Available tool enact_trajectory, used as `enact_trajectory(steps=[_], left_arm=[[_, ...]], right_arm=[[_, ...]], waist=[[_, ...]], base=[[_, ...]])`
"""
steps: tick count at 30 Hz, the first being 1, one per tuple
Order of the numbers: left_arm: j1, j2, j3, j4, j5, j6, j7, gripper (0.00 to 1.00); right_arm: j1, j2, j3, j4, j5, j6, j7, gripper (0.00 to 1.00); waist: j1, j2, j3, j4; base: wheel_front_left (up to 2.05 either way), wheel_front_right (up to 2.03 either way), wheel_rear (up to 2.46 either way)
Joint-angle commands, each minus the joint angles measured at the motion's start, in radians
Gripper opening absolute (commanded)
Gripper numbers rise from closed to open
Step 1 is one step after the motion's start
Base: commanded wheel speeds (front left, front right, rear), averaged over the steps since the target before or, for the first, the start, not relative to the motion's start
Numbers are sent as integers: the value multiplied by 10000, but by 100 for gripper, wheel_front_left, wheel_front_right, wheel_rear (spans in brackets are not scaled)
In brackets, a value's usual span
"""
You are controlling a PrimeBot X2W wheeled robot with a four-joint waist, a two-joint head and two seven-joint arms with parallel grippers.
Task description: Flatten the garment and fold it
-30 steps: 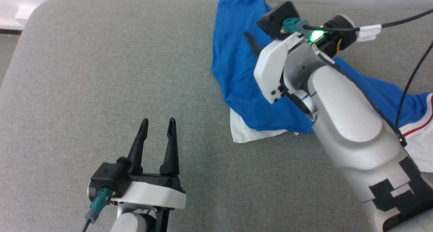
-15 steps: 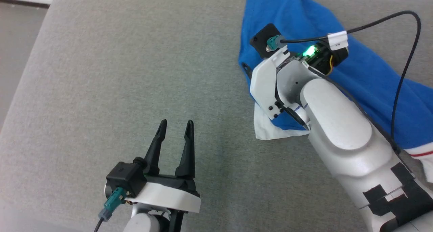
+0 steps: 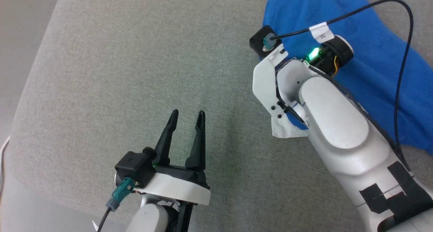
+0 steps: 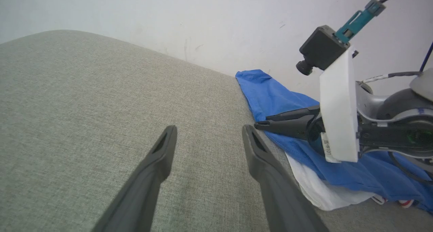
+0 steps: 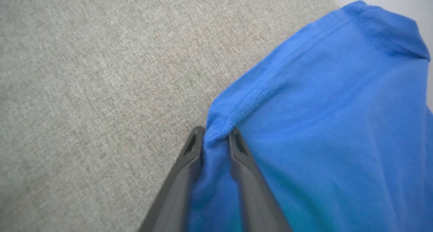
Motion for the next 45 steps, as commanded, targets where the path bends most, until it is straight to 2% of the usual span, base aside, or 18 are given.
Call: enact_trajectory(steps=[1, 11, 15, 18, 22, 26, 29, 31, 34, 35, 36, 37, 38, 39, 45], left_arm=[[-179, -16, -20, 31, -32, 59, -47, 100], [-93, -16, 321, 142, 208, 41, -47, 100], [24, -16, 494, 101, 346, 8, -47, 100], [146, -16, 588, 60, 418, -39, -47, 100], [358, -16, 761, -14, 521, -51, -47, 100], [510, -16, 906, -94, 601, -65, -47, 100], [462, -16, 901, -113, 666, -121, -47, 100], [345, -16, 860, -118, 711, -168, -47, 100], [153, -16, 813, -103, 783, -217, -47, 100], [93, -16, 789, -88, 806, -232, -47, 100], [39, -16, 771, -61, 839, -248, -47, 100], [-10, -16, 766, -37, 858, -258, -47, 100], [-53, -16, 764, -12, 873, -275, -47, 100], [-88, -16, 767, 18, 899, -294, -47, 100], [-63, -16, 995, 216, 1105, -392, -47, 100]], right_arm=[[245, -105, -31, 122, -109, -11, 140, 0], [-201, -105, -411, -739, 731, -11, -689, 0], [-886, -159, -1248, -879, 625, -11, -893, 0], [-1186, -862, -2002, -1139, 364, -11, -908, 0], [-1064, -2423, -2970, -1836, 284, -11, -628, 0], [-249, -4067, -3666, -2573, 114, -11, -75, 0], [573, -4837, -4391, -2962, 37, -11, 294, 0], [1018, -5022, -4819, -3166, -94, -11, 331, 0], [1441, -4746, -5374, -3236, -231, -11, 279, 0], [1513, -4599, -5478, -3222, -273, -11, 183, 8], [1577, -4442, -5564, -3170, -314, -11, 118, 33], [1627, -4285, -5631, -3103, -346, -11, 72, 47], [1654, -4158, -5643, -3057, -365, -11, -28, 97], [1650, -4050, -5654, -3026, -369, -11, -177, 100], [1492, -3483, -5502, -3230, -118, -11, -1064, 100]], waist=[[0, 0, 20, 2], [0, 0, -446, -491], [0, 0, -688, -706], [0, 0, -782, -762], [0, 0, -748, -856], [0, 0, -551, -1025], [0, 0, -293, -1161], [0, 0, -114, -1246], [0, 0, 117, -1398], [0, 0, 172, -1446], [0, 0, 207, -1491], [0, 0, 226, -1533], [0, 0, 230, -1571], [0, 0, 219, -1610], [0, 0, -277, -1963]], base=[[0, 0, 0], [0, 0, 0], [0, 0, 0], [0, 0, 0], [0, 0, 0], [0, 0, 0], [0, 0, 0], [0, 0, 0], [0, 0, 0], [0, 0, 0], [0, 0, 0], [0, 0, 0], [0, 0, 0], [0, 0, 0], [0, 0, 0]])
